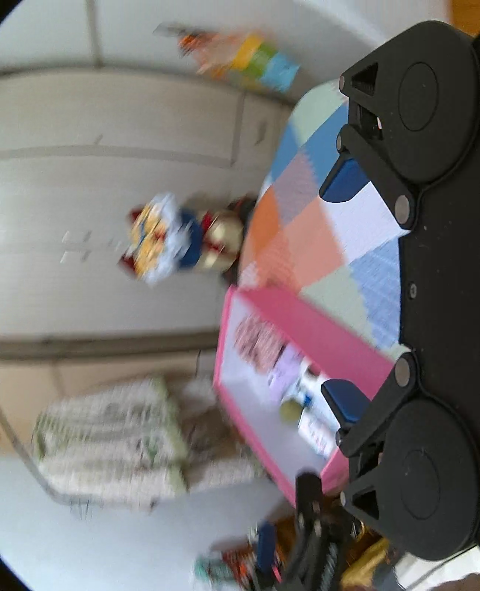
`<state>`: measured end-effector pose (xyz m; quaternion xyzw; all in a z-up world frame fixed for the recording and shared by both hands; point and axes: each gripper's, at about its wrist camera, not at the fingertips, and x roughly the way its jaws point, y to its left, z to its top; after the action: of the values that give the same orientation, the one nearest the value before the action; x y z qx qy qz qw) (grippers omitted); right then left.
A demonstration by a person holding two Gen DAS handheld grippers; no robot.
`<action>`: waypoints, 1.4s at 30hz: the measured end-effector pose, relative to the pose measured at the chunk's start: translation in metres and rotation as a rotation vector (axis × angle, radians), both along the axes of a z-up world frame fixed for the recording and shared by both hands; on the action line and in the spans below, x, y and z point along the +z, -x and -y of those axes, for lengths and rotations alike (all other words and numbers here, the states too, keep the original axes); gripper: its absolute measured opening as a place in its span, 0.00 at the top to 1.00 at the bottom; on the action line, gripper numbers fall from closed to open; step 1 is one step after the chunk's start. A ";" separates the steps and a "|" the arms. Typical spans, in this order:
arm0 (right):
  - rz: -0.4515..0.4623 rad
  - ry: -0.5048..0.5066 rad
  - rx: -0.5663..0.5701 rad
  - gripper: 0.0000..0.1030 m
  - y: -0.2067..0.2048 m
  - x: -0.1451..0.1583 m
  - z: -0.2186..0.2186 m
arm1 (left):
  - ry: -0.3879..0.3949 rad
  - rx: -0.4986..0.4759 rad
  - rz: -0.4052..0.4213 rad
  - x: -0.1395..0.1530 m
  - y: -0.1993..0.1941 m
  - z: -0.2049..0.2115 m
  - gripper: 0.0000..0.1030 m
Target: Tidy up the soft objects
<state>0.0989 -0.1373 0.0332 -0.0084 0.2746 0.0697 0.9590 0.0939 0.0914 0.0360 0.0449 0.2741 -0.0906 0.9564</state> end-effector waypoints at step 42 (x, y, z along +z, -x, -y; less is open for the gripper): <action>0.144 0.068 -0.271 0.00 0.097 -0.017 0.017 | -0.032 -0.015 0.159 -0.036 0.059 0.044 0.00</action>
<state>0.0017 -0.1543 0.0163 -0.0085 0.2059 -0.0702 0.9760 0.0350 0.0475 -0.0001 0.0693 0.1985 -0.0898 0.9735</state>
